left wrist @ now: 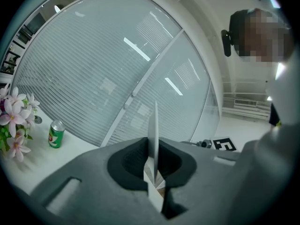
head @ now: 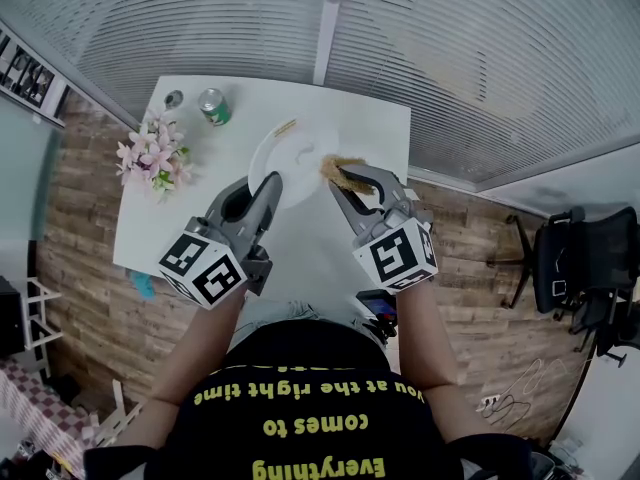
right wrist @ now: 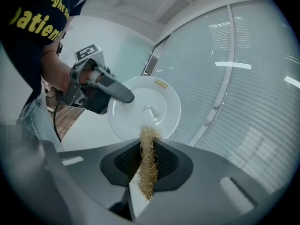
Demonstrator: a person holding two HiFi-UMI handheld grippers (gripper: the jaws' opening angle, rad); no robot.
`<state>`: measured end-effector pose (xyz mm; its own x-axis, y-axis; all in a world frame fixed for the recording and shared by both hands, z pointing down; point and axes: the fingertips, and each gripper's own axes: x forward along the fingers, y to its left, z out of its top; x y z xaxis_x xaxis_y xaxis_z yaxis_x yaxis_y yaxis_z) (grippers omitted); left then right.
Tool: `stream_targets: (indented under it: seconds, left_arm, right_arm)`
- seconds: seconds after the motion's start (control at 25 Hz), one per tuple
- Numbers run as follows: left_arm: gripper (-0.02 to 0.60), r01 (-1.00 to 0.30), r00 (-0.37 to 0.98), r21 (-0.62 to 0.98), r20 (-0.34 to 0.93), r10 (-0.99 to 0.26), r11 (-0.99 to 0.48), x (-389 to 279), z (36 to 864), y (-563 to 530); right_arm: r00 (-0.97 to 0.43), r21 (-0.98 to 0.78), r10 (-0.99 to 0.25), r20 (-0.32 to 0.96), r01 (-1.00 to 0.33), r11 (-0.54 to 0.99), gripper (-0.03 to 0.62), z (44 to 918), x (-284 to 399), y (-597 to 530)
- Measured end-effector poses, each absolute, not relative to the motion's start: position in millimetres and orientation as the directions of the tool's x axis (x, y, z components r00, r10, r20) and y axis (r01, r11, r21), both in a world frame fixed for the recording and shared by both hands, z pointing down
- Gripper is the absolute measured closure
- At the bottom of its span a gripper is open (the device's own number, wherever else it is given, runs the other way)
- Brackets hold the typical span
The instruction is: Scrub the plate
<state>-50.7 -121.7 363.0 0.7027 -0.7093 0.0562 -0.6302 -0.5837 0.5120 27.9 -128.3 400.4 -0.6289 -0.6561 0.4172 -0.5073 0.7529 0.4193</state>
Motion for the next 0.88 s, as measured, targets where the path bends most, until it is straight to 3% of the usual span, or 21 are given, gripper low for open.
stream_targets:
  seconds: [0.24,0.52,0.68,0.88]
  left_arm:
    - [0.561,-0.628,0.706,0.513,0.060,-0.706,-0.585,-50,365,-122]
    - [0.561,-0.647,0.703,0.479,0.073,-0.707,-0.594,-50,368,-124]
    - [0.561,-0.687,0.702,0.361,0.106,-0.705,-0.630,-51,370,-124]
    - [0.561,-0.712,0.702,0.092,0.143,-0.698,-0.696,-47,363,-120]
  right_arm:
    - [-0.602,0.338,-0.706,0.373,-0.620,0.708,0.536,397,56,-140]
    - [-0.636,0.106,-0.728,0.257,-0.730,0.675,0.536,382,80,-146]
    - [-0.635,0.081,-0.738,0.228,-0.743,0.665,0.536,375,85,-148]
    - [-0.636,0.081,-0.739,0.225,-0.743,0.664,0.536,373,87,-146]
